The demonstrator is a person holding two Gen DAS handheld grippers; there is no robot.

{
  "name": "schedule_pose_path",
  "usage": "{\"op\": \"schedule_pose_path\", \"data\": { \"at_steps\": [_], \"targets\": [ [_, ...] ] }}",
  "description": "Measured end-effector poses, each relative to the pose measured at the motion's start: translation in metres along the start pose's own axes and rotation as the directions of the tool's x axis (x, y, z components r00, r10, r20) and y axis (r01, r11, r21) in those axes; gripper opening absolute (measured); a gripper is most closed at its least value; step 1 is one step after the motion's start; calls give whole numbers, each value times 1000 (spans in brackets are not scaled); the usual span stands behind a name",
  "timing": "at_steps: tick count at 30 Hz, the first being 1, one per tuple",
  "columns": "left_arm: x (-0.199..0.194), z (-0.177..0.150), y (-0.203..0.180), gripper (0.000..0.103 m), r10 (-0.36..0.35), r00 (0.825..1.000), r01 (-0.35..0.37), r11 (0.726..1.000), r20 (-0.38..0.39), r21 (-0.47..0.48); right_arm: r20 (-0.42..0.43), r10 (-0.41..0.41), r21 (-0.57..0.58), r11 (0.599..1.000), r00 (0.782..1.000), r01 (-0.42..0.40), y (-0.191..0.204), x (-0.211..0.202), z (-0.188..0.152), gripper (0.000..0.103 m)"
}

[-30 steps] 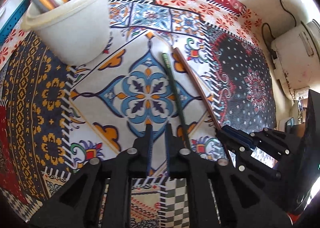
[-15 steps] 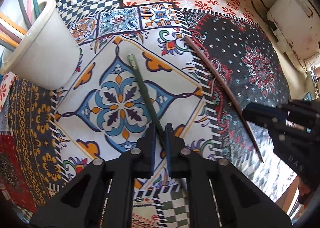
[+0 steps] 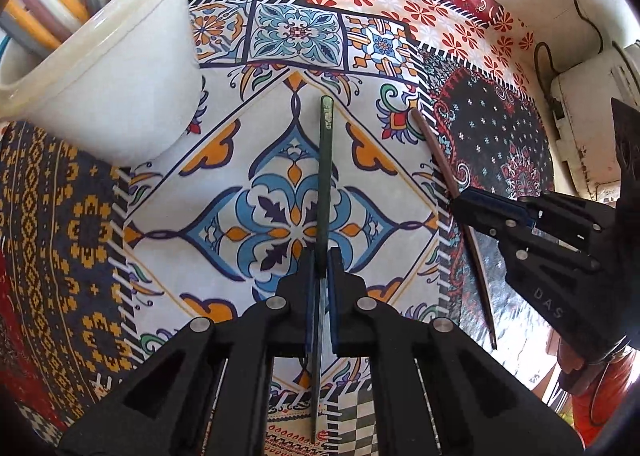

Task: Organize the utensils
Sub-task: 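Lift the green stick with the left tool while the right tool carries the pink stick toward the cup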

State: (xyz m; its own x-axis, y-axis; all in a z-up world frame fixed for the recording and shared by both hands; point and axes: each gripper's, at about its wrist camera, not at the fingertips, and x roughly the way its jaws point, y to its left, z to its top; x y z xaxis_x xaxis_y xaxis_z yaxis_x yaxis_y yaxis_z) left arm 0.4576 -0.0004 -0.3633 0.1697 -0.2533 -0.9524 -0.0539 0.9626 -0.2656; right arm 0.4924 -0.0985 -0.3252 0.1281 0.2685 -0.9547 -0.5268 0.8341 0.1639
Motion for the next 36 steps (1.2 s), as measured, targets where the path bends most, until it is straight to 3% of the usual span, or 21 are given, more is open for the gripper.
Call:
{"op": "schedule_pose_path", "data": {
  "at_steps": [8,15,25,28,36],
  "targets": [
    [4,12,-18,6,70,997,-70,994,12,87,-22,-1,-30,1000,1000,0,9,13,26,5],
    [13,38,-31,6,96,995,-95,986,1,134,-33,30,11,1000,999,-29,8,16,44,6],
    [25,73,-40,5,72,997,-69,991,-17,117,66,33,62,997,997,-38,-11,-14,43,6],
    [22,66,-40,5,113,994,-112,987,-5,116,114,23,80,996,993,-32,-11,-32,37,5],
    [-28,30,-40,5,91,987,-103,991,133,84,269,8,79,996,963,-31,-7,-88,27,5]
  ]
}}
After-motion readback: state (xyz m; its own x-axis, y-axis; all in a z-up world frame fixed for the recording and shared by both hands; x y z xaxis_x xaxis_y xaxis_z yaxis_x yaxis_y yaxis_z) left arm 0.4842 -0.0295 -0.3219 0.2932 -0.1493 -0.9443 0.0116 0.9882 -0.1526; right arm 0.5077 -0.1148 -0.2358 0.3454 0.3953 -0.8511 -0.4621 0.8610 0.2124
